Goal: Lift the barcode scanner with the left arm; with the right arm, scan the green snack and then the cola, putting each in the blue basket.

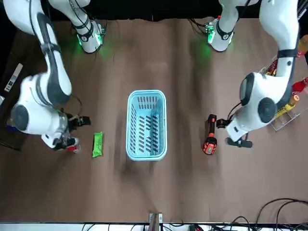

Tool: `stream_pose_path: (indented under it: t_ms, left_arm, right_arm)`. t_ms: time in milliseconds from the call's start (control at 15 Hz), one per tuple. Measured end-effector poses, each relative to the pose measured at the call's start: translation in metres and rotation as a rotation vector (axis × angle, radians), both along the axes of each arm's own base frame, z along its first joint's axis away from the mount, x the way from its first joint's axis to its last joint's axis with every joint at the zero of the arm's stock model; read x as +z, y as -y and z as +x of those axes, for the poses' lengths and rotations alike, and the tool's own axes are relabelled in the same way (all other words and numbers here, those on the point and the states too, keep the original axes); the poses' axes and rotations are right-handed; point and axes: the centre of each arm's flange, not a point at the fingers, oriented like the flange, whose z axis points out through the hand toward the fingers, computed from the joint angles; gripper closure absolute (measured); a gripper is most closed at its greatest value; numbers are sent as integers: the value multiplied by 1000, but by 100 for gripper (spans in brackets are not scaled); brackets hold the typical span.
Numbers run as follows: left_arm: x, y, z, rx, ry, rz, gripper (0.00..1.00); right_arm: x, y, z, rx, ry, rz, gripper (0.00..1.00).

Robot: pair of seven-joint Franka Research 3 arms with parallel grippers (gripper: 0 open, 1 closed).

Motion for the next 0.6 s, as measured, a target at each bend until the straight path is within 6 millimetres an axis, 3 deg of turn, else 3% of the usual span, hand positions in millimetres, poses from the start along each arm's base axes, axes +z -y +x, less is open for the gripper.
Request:
stream_pose_path:
  t_ms: [267,467,600]
  left_arm:
    - [-45,24,1,-49,4,4,0]
    - [-73,24,3,-63,4,12,0]
    - [-83,25,4,-64,23,5,0]
  right_arm:
    - [-68,-9,16,-33,32,21,1]
    - [-87,-11,22,-51,59,28,4]
    - [-94,-3,23,-66,54,26,15]
